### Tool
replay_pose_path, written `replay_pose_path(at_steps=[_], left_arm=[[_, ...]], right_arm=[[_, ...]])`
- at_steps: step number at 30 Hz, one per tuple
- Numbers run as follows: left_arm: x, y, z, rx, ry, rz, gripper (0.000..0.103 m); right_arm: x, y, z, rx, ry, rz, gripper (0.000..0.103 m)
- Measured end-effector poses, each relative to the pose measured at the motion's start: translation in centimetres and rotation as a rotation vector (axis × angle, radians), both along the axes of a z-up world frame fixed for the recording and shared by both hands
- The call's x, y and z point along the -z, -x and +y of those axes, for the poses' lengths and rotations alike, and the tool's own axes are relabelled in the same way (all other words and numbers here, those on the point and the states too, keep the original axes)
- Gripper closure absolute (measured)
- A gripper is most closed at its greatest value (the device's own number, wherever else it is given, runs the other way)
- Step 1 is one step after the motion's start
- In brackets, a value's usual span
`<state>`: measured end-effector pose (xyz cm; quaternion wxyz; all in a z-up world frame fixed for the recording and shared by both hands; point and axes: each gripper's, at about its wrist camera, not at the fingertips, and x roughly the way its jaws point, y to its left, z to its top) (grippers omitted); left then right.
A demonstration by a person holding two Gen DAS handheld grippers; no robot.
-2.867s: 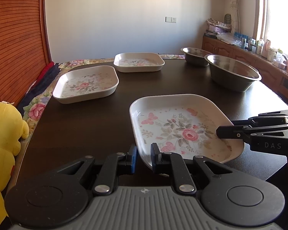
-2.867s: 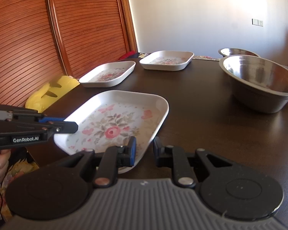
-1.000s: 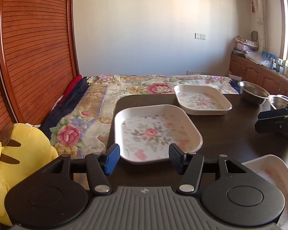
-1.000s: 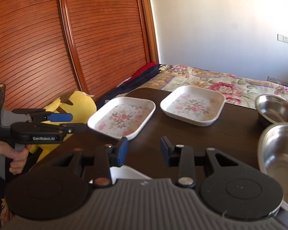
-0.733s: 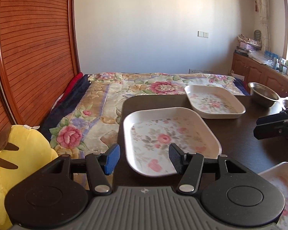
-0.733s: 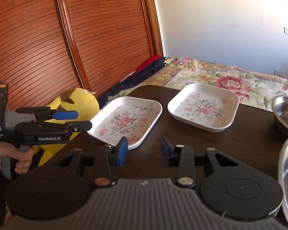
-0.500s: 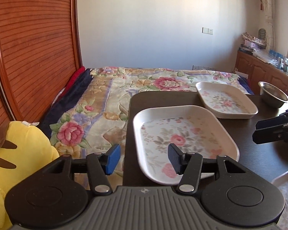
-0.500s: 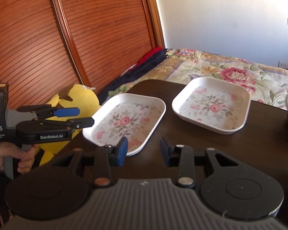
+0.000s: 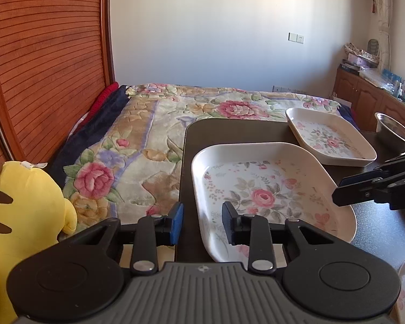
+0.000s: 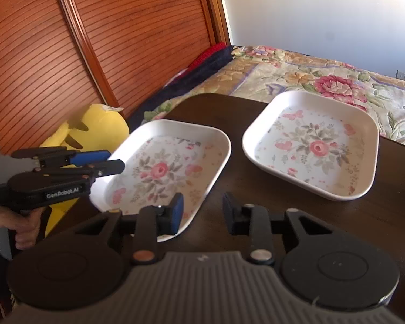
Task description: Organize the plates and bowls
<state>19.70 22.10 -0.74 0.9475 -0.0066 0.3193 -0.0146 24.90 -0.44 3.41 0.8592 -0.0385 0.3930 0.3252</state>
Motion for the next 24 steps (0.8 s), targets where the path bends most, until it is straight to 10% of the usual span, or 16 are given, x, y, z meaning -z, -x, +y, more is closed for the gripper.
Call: replay_pose_path(at_steps=[24], left_arm=[[-0.6,0.6,-1.3,0.021,0.015,0.015,0.083]], right_arm=[[0.5,-0.3,0.2,0.008,-0.001,0.021,0.089]])
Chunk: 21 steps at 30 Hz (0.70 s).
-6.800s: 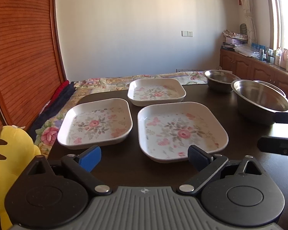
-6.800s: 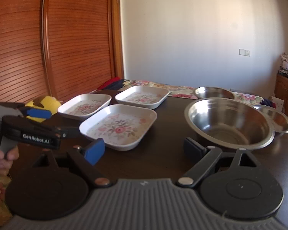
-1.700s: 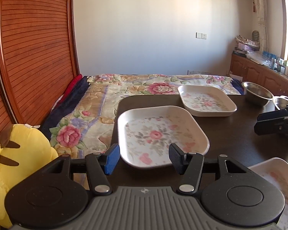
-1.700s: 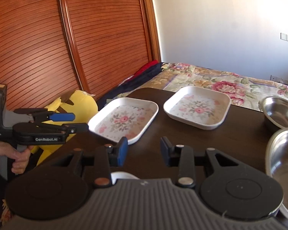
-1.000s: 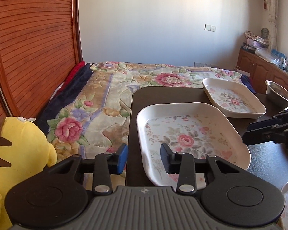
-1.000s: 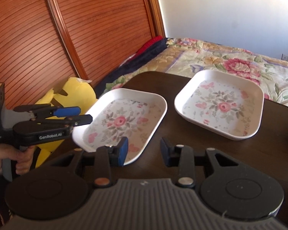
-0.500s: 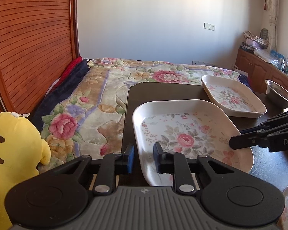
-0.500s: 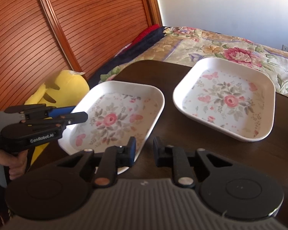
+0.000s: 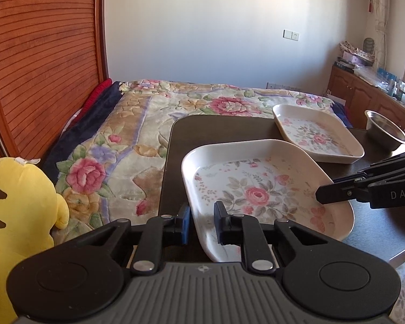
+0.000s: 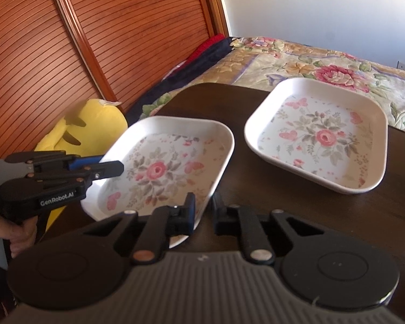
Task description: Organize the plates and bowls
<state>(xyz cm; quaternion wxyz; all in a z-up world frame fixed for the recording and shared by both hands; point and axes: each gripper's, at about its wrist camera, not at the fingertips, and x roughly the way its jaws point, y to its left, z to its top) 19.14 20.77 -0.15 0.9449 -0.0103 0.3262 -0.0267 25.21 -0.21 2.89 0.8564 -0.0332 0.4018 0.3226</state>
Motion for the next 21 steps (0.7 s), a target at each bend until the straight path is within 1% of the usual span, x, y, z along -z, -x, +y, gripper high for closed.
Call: replay_pose_path(at_steps=[13,21], left_arm=[[-1.9,2.3,-2.4,0.026,-0.019,-0.028,0.083],[-3.1,4.2,-4.7,0.053,-0.017,-0.046,0.083]], right_arm=[[-1.1,1.2,-2.5,0.006,-0.039,-0.025,0.089],[-2.3,2.9,-4.7,0.016,-0.048,-0.048,0.089]])
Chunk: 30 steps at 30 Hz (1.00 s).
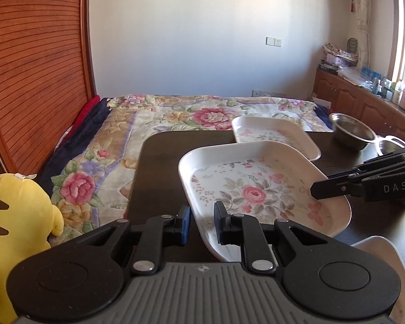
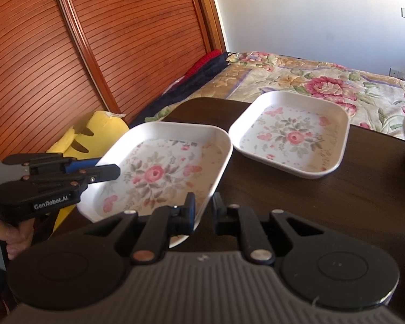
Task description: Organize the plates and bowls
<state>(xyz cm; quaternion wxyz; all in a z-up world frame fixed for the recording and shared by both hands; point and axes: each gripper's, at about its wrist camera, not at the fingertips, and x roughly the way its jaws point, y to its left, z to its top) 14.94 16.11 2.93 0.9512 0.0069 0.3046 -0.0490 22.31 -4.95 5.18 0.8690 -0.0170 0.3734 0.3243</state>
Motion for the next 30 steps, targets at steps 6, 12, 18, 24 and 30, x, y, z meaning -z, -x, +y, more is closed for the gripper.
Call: replay_pose_path(at_steps=[6,12,18,24,30], left_arm=[[-0.5,1.5,-1.8,0.025,0.004,-0.01,0.083],[-0.9,3.2,-3.9,0.054,-0.001,-0.017,0.083],[-1.2,4.7,-5.4,0.072,-0.002,-0.022,0.083],[-1.4,6.3,-6.7,0.088,0.0,-0.026,0.083],[-1.1,7.9,-7.7,0.103,0.003,-0.02,0.083]], right_arm=[[-0.9,1.5,-2.1,0.016,-0.007,-0.017,0.089],[-1.3,3.2,-4.2,0.034,-0.006,-0.027,0.089],[-1.8,4.9,-6.0,0.046,-0.001,-0.043,0.089],[-1.9,6.6,-7.5,0.047,0.005,-0.05,0.089],[-1.7,8.2,-8.9,0.046,0.002,-0.049,0.089]])
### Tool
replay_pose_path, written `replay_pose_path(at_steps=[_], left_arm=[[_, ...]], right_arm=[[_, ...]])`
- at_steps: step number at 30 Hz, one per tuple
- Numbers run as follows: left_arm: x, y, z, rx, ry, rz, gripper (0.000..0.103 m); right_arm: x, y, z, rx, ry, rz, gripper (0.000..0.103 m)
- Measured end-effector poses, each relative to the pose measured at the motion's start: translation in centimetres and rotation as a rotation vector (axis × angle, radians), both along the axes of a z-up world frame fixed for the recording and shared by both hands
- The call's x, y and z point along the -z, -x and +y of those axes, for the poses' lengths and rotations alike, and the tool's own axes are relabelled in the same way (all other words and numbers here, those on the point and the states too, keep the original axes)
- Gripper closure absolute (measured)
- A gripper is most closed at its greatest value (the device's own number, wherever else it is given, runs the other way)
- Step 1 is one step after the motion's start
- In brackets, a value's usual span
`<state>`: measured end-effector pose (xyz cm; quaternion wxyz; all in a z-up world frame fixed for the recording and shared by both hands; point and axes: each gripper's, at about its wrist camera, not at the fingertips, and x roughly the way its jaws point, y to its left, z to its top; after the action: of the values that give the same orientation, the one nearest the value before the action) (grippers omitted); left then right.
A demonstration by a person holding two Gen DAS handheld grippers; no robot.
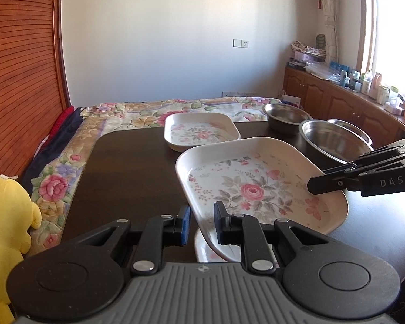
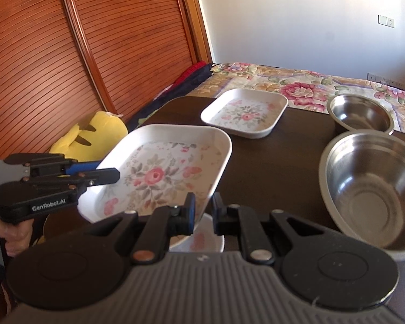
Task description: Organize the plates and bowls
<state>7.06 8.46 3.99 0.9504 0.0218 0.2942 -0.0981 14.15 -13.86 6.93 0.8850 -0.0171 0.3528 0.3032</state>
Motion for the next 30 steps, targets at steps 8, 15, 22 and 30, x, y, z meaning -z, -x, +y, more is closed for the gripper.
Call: replay_pose_path(at_steps=[8,15,22,30], left_arm=[[1.4,1.5,-0.6,0.005,0.003,0.021,0.083],[2.1,2.5,-0.5,0.006,0.012,0.036,0.083],[2.6,3.0,-0.4,0.001,0.012,0.046,0.083],[3.1,2.8,-0.5,0.009,0.01,0.064,0.083]], right_arm=[[1.3,1.9,-0.9,-0.011,0.005,0.022,0.089],[2.2,2.8,-1.0,-0.023,0.007,0.036,0.088],[2.2,3.2,-1.0,-0.036,0.012,0.028,0.088],[2.5,3.7,-1.0,-0.046,0.03,0.022,0.088]])
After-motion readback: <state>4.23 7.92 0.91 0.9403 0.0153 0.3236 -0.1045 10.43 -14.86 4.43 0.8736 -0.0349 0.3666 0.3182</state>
